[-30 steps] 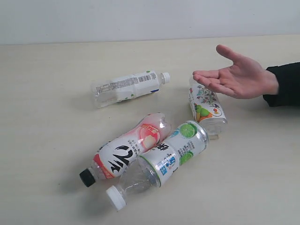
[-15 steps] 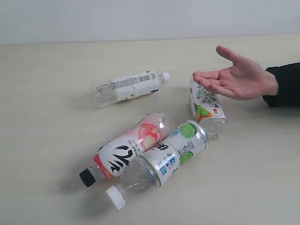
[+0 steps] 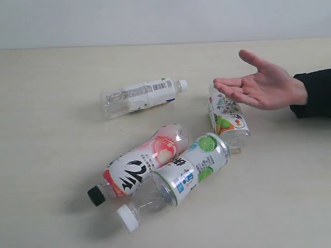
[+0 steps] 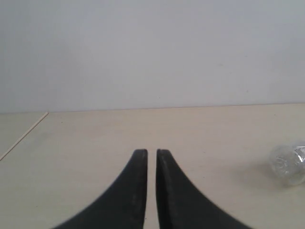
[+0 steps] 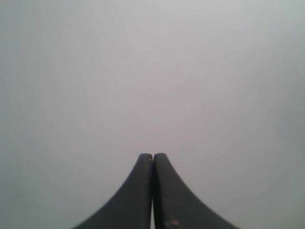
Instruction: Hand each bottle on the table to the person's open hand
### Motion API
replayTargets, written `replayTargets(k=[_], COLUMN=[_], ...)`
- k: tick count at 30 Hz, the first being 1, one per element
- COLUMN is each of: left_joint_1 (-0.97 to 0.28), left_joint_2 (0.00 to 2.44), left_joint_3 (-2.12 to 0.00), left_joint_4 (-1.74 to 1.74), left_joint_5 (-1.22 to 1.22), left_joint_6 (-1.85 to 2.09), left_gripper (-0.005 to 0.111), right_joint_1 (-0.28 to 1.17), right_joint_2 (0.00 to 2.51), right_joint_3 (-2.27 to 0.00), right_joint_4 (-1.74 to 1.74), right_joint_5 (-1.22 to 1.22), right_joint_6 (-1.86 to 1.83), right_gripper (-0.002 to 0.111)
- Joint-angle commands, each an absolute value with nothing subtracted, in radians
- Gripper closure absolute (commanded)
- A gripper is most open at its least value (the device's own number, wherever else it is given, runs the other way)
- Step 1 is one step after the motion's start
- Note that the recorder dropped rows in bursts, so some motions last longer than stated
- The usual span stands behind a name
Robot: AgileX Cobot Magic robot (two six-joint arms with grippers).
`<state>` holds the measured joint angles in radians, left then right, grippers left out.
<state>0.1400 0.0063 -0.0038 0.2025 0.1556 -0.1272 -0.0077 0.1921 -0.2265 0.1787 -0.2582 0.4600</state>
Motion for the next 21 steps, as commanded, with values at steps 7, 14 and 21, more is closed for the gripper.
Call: replayTargets(k=[7, 14, 21], left_joint_1=[0.143, 0.143, 0.143], left_joint_2=[0.000, 0.000, 0.000], left_joint_3=[0.000, 0.000, 0.000], left_joint_4=[0.201, 0.201, 0.201], left_joint_5=[0.147, 0.147, 0.147], left_joint_6=[-0.127, -0.127, -0.127], left_gripper=[0.097, 0.097, 0.097], right_joint_1=[0.023, 0.380, 0.562], right_joint_2=[0.821, 0.956, 1.021], right_joint_3=[-0.945, -0.974, -0.974], right_joint_4=[-0.204, -0.076, 0.214], right_joint_5=[0.688, 1.128, 1.048], right_joint_6=[-0.357, -0.847, -0.960], right_gripper=[0.108, 0.091, 0.061])
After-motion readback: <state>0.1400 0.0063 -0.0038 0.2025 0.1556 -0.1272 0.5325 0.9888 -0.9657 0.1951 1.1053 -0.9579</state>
